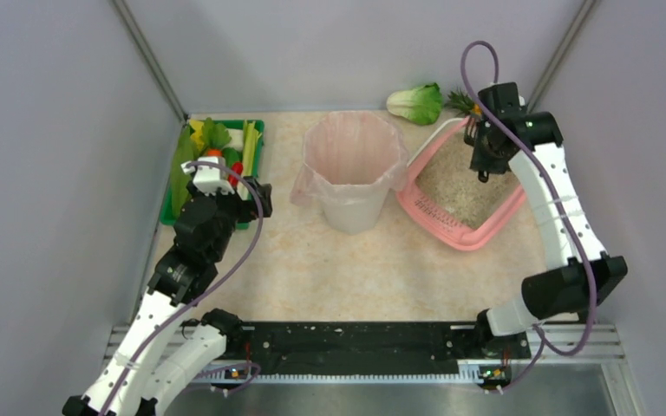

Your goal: Clean the litter box

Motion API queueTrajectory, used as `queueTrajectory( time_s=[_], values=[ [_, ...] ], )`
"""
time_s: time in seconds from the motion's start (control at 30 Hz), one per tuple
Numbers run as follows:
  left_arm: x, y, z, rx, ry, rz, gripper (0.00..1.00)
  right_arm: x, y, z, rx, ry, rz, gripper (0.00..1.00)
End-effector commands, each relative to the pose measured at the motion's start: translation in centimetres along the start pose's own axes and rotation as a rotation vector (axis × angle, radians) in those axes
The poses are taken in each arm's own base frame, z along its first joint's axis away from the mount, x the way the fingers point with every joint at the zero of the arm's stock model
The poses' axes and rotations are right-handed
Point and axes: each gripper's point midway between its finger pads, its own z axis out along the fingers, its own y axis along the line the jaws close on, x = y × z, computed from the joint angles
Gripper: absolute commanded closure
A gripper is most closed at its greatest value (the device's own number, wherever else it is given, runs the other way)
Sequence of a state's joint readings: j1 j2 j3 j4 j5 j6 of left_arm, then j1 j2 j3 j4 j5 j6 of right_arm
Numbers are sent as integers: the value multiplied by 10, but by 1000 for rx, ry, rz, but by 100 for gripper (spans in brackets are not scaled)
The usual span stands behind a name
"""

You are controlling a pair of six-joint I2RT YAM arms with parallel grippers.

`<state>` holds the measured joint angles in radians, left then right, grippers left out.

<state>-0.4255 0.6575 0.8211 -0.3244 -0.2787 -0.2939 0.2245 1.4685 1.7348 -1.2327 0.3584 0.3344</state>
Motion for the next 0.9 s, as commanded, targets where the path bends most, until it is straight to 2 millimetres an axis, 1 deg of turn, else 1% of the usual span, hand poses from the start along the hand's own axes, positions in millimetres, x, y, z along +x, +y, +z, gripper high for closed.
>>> queueTrajectory(
  time_s=[0.0, 0.07, 0.23, 0.3, 0.47, 0.53, 0.67, 0.87],
  values=[
    [-27, -6, -7, 17, -80, -35, 1, 25, 15, 34, -78, 239, 221, 100],
    [-28, -4, -8, 10, -85, -36, 1, 25, 16, 49, -46, 273, 256, 100],
    [-27, 0, -10, -6, -84, -30, 1, 7, 27, 79, 6, 290, 355, 100],
    [-28, 1, -11, -13, -86, -26, 1, 5, 32, 93, 23, 306, 383, 100],
    [-29, 5, -12, -30, -90, -22, 1, 7, 25, 132, 124, 322, 403, 100],
    [-28, 7, -13, -38, -90, -21, 1, 11, 29, 144, 124, 350, 386, 100],
    [-28, 9, -13, -53, -90, -19, 1, 16, 35, 162, 114, 372, 345, 100],
    [-26, 9, -9, -56, -81, -19, 1, 5, 35, 182, 124, 349, 286, 100]
  ],
)
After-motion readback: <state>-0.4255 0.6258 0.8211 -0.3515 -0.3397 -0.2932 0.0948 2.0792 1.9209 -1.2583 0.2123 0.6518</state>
